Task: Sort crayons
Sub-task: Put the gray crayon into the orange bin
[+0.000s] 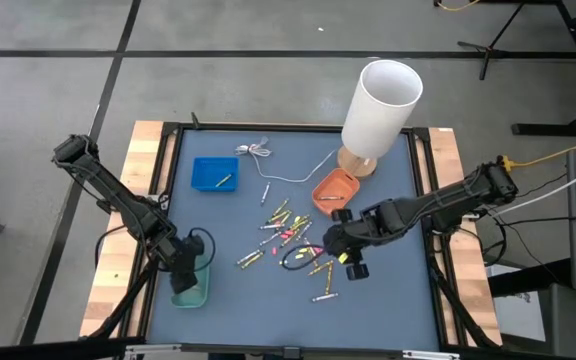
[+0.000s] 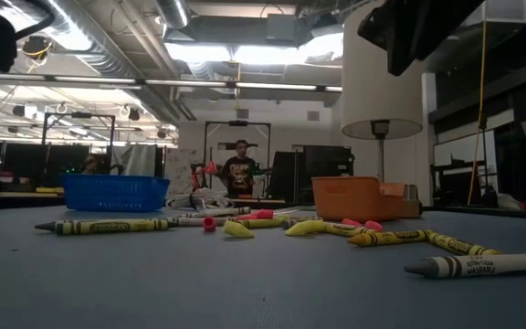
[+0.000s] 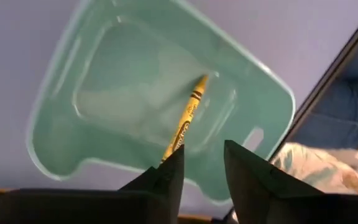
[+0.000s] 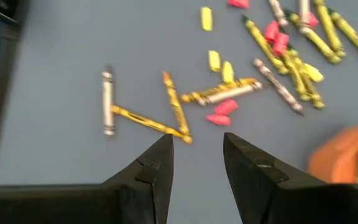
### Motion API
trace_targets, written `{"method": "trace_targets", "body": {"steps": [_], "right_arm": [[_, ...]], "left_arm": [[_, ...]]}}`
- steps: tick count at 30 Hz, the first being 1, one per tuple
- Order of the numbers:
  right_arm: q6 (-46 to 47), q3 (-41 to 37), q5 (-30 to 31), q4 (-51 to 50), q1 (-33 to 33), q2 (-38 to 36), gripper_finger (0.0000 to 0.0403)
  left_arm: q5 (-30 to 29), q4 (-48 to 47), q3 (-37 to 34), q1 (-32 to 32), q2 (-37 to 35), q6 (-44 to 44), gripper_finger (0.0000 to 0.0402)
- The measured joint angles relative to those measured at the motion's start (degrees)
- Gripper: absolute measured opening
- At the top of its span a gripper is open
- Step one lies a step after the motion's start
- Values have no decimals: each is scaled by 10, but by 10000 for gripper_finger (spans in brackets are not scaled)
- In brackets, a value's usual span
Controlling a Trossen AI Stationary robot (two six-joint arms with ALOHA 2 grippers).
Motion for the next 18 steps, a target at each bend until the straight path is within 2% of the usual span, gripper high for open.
{"method": "trace_targets", "body": {"steps": [8,14,18], "right_arm": [[63,0,16,32,81,23,138],[116,0,66,56,137,52,138],[140,0,70,80,161,85,138]], "left_arm": [[-81,19,0,0,0,0,122],[-119,54,0,0,0,8,115],[-137,85,0,0,0,47,108]]}}
